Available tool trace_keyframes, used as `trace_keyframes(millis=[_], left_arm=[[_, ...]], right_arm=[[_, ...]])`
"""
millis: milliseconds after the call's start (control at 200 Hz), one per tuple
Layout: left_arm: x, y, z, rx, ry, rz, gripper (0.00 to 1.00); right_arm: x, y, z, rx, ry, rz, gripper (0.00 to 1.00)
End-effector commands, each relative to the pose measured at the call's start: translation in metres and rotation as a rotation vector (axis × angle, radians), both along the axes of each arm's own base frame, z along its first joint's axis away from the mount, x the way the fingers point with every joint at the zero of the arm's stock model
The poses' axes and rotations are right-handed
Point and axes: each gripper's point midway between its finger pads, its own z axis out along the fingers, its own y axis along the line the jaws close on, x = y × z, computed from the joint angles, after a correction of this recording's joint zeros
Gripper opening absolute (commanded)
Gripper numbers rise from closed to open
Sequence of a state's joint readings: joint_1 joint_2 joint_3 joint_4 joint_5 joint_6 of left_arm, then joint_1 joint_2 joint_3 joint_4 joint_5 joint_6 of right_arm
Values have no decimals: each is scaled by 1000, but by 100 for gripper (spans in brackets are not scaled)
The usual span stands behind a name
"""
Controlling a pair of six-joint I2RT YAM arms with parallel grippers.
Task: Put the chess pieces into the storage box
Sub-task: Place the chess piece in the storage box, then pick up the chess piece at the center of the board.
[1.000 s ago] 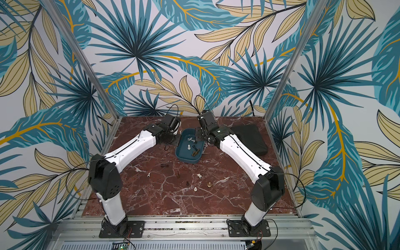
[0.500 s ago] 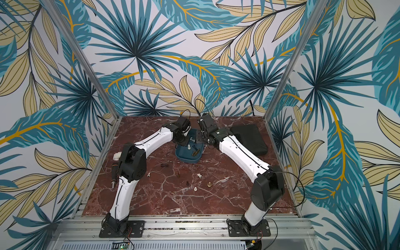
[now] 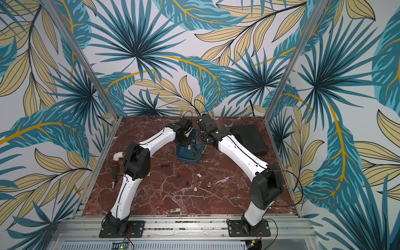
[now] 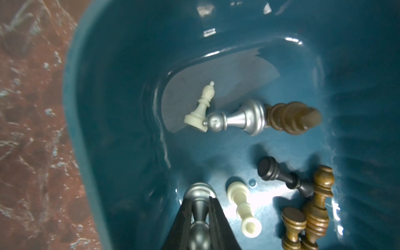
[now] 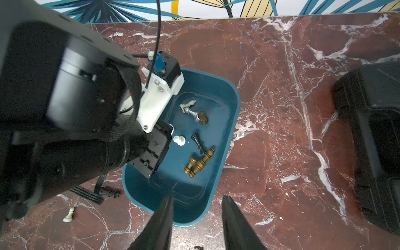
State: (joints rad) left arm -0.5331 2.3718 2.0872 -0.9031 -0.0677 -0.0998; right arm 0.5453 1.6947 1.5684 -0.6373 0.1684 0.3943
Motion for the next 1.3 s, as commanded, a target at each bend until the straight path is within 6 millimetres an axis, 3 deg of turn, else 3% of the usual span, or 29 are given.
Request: trace_keyframes(millis=[0, 245, 496, 631, 786, 806, 902, 1292], left_arm=[[6, 2, 13, 3, -23, -2, 24], [9, 4, 52, -16, -85, -2, 25], [7, 5, 148, -118, -272, -1, 25], [-4, 12, 194, -174, -369, 5, 25], [-27, 22, 222, -227, -444, -1, 25], [-29, 22, 227, -239, -464, -4, 29], [-42, 30, 231, -258, -501, -5, 37], [-60, 48, 215, -231, -477, 41, 37]], right_arm=[[-6, -3, 2, -25, 12, 7, 44], [-30, -23, 9, -47, 27, -17, 45], [-76, -50, 10, -49, 77, -57, 45], [-104, -61, -4, -55, 113, -70, 45], [-128, -70, -32, -61, 174, -86, 45], [-131, -70, -35, -60, 185, -84, 45], [-140, -69, -54, -69, 231, -79, 45], [-158, -61, -88, -80, 298, -64, 44]])
